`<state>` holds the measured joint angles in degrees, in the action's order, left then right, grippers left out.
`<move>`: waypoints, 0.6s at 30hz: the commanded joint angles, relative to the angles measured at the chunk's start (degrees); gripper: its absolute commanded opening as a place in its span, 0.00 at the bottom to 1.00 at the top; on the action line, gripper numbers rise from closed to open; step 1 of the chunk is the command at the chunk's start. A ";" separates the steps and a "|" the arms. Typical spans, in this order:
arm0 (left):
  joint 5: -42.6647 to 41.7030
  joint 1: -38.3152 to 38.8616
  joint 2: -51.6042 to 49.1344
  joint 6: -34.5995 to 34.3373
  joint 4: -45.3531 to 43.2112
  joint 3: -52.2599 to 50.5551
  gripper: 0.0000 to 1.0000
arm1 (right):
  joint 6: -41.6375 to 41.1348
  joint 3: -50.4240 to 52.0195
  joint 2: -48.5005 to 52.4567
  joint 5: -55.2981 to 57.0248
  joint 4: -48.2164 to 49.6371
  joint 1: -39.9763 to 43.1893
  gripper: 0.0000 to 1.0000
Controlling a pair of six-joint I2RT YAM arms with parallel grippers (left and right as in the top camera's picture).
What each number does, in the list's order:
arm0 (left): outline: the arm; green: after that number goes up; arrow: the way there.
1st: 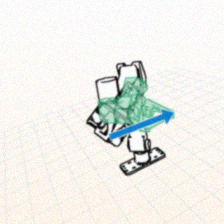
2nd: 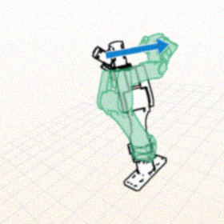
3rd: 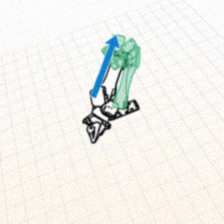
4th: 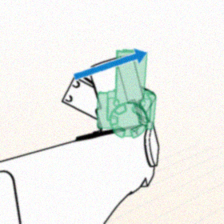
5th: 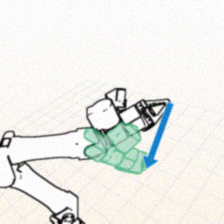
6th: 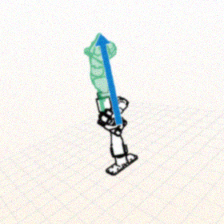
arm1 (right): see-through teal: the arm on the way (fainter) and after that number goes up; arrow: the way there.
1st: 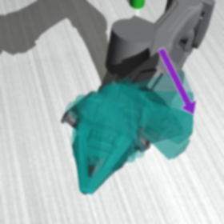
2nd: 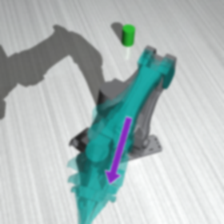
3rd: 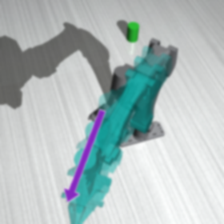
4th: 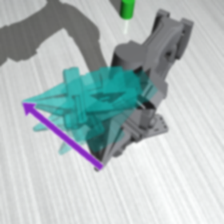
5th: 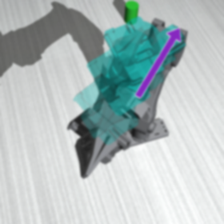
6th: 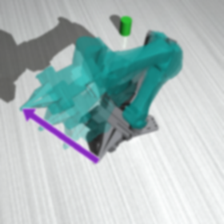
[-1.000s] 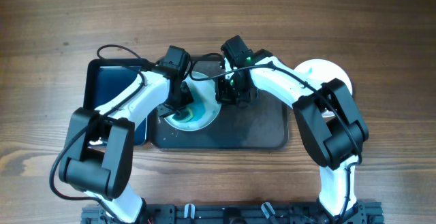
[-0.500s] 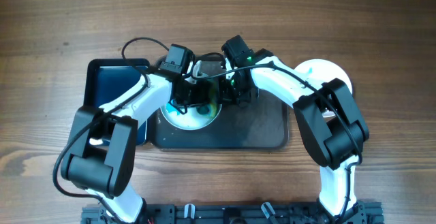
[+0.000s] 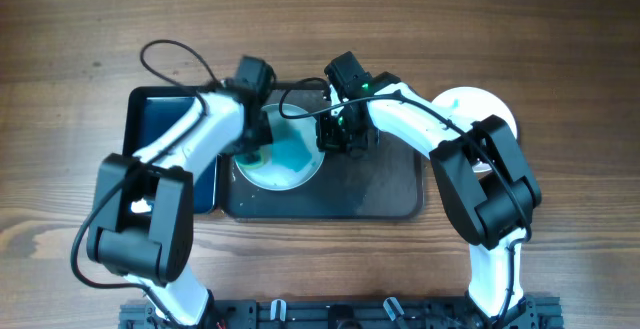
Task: Clean dirty plates on tray and stack at the side
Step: 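Keep scrubbing the plate held by the right gripper with the left sponge, then lift the plate with the right gripper and carry it right onto the stack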
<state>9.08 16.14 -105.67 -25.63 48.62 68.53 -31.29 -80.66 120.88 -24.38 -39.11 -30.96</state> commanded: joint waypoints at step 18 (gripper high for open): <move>-5.44 -4.79 -0.11 2.71 19.78 32.83 0.04 | 2.89 0.52 -15.02 32.48 -9.44 -2.45 0.04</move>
<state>4.38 11.62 -106.19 -24.10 69.17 100.77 -29.04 -80.62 112.64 -7.81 -46.72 -31.53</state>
